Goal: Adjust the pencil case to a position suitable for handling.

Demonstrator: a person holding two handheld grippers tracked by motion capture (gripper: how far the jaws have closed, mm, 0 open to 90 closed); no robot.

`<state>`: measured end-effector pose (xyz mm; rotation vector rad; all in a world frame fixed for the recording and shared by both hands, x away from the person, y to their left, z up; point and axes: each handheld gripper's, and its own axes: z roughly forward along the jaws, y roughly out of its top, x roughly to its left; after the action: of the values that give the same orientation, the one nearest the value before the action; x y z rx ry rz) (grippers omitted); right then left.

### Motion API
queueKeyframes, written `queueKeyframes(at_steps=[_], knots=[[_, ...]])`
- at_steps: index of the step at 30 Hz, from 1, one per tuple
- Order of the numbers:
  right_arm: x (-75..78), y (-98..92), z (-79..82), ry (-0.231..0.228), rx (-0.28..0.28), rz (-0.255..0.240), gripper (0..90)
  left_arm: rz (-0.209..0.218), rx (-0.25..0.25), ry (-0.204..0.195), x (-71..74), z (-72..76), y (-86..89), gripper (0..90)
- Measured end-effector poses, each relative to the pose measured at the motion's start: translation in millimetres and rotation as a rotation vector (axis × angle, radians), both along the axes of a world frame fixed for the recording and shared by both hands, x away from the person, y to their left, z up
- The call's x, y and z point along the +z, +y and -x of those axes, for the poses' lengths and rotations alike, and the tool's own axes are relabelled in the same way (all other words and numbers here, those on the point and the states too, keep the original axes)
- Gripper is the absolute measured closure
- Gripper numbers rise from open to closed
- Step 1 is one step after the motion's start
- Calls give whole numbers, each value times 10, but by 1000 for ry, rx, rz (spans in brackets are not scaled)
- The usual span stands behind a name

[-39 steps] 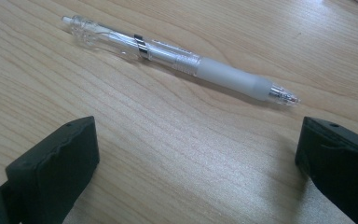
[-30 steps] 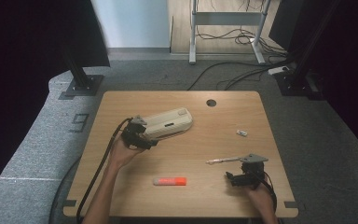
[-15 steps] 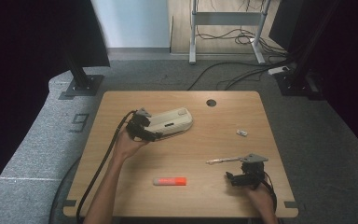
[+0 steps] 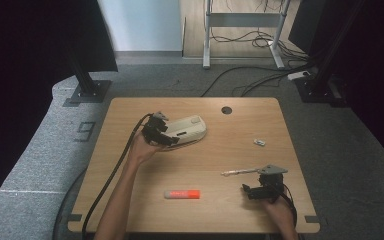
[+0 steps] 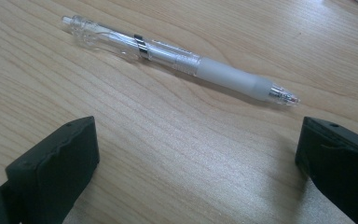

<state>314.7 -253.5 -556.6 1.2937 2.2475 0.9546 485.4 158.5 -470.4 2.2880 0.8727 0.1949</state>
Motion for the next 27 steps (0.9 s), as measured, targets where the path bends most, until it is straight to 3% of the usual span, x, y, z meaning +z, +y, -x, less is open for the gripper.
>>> queueKeyframes(at_steps=[12,21,27], knots=[[-1,-1,0,-1,1,0,0,-29,-7,32,-275,-189,24,313],[-1,0,0,-1,0,0,0,-61,-20,22,-357,-179,20,329],[-1,-1,-1,-2,2,1,0,-81,-32,36,-383,-126,35,347]])
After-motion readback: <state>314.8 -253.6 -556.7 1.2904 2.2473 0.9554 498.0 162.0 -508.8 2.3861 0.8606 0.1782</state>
